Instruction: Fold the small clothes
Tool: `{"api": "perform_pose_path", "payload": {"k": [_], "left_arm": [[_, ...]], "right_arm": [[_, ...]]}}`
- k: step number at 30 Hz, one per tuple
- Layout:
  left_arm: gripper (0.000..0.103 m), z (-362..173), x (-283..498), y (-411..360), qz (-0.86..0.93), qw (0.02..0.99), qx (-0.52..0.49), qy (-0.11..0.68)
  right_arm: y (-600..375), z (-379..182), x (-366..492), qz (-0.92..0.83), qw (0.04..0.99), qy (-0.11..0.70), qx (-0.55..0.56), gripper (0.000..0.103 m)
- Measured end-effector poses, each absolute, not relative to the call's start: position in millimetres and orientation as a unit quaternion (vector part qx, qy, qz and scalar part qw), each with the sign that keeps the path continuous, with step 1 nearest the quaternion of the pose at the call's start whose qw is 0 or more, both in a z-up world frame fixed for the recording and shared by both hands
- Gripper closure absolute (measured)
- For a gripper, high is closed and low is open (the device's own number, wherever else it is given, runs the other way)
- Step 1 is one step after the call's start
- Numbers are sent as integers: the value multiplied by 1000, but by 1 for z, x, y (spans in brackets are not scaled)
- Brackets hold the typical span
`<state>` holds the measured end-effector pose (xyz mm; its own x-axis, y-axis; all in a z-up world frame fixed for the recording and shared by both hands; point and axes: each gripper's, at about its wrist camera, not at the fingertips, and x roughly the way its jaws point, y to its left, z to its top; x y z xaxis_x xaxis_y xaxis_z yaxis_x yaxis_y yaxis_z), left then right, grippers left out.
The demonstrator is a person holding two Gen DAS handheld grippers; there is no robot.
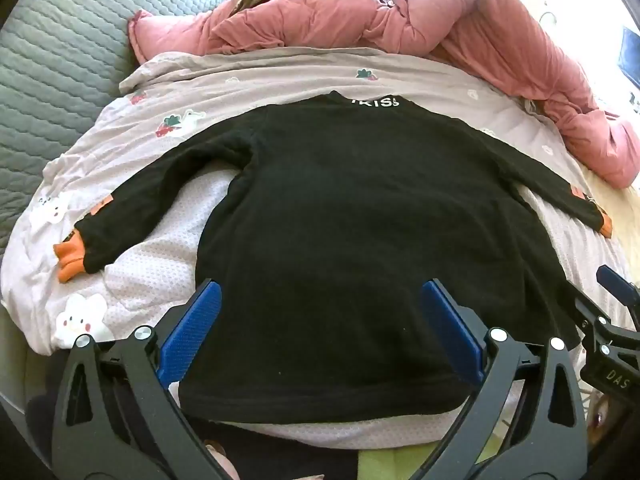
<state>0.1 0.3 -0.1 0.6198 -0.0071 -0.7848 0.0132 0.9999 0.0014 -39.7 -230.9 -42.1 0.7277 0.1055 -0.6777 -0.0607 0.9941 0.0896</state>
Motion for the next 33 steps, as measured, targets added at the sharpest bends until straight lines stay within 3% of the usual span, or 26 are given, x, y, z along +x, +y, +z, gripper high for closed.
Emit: {"api": "perform_pose_path", "payload": {"k": [33], "left_arm": [[9,-1,-4,4,-9,901,-7,433]], "right_arm": [[-221,-40,-42,48,930,364,15,4]]}}
